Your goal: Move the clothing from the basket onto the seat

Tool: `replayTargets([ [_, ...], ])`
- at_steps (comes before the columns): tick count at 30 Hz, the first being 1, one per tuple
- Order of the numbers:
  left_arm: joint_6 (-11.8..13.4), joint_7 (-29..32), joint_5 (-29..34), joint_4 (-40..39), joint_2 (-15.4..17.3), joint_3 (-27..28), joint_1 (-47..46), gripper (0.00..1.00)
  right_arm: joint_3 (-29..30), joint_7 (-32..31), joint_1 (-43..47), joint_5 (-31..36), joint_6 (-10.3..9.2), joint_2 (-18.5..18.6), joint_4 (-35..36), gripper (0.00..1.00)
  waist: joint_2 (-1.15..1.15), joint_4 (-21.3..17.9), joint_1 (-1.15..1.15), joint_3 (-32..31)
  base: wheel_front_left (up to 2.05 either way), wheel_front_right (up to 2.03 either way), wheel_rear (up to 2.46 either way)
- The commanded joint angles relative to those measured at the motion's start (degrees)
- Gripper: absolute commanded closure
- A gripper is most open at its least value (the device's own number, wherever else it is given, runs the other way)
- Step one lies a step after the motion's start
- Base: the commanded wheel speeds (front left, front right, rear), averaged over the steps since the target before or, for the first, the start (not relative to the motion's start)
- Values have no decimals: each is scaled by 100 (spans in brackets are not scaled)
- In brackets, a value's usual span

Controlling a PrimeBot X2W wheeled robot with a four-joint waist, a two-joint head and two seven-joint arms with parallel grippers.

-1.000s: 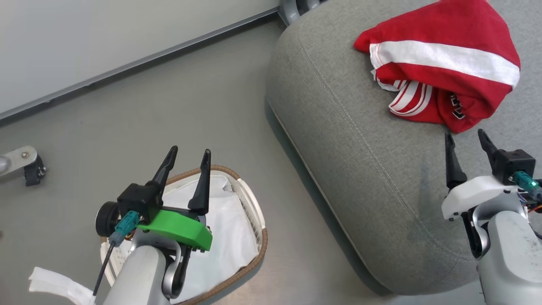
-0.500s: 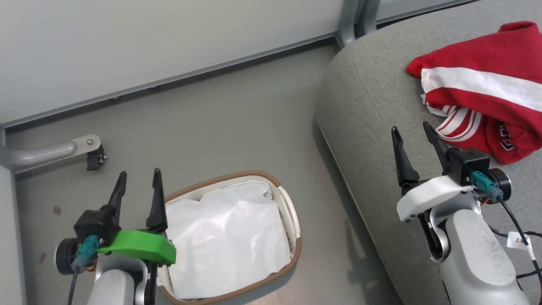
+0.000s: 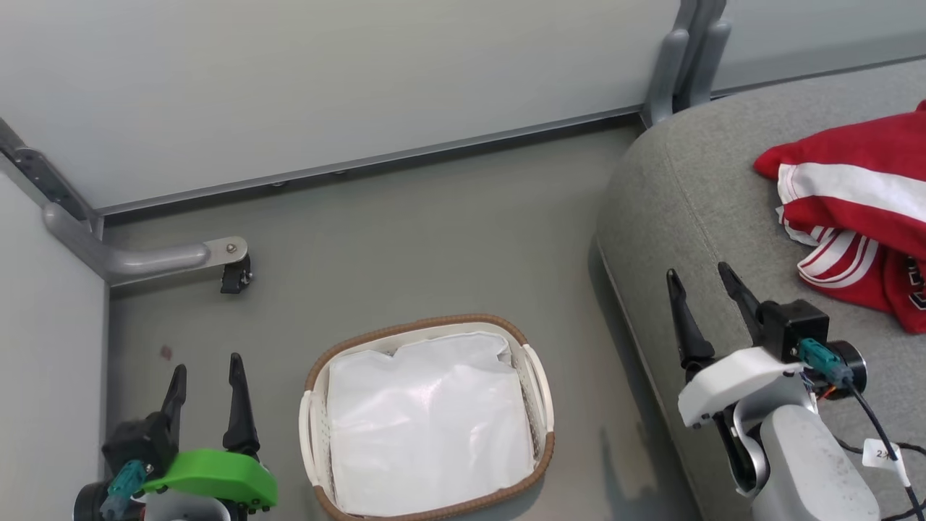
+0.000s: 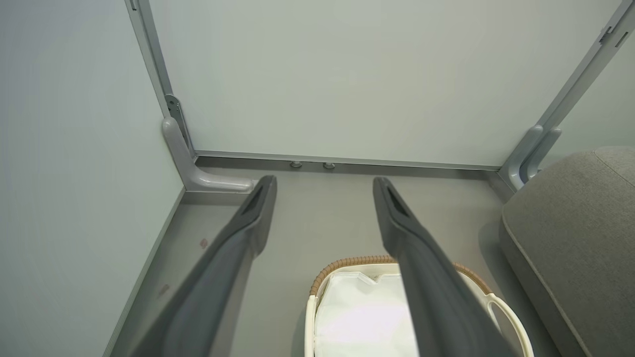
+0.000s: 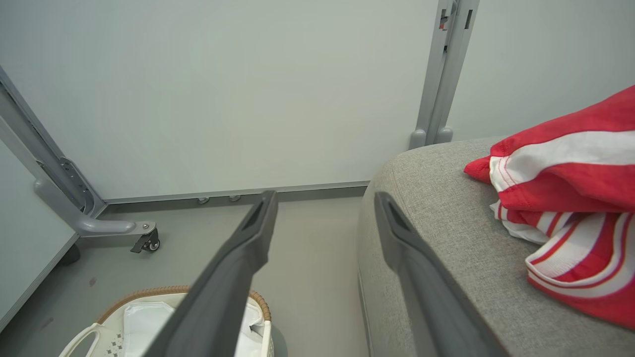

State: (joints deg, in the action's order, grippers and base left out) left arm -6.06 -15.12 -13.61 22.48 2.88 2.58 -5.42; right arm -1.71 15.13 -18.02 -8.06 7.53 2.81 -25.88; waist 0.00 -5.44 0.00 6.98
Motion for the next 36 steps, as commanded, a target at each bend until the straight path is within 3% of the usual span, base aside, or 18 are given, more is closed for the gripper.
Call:
replayTargets([
  [1,8,-4,-53,7,10,14,139,0,-2,1,159,34,-8,25,-22,0,0,153,0,-163,0,0,0],
  [13,-71,-4,-419,150,10,-71,618,0,-108,1,656,-68,-8,25,-189,0,0,182,0,-459,0,0,0],
  [14,-56,0,-421,156,-3,-82,535,100,-116,0,589,-81,0,-4,-196,100,0,194,0,-443,0,0,0],
  [18,-55,48,-516,307,-30,-59,520,100,-77,-47,636,-187,0,-33,-331,100,0,197,0,-452,0,0,0],
  [36,-78,533,-2227,23,-21,42,375,100,124,-532,773,-2107,-1,-21,44,100,0,247,0,-484,0,0,0],
])
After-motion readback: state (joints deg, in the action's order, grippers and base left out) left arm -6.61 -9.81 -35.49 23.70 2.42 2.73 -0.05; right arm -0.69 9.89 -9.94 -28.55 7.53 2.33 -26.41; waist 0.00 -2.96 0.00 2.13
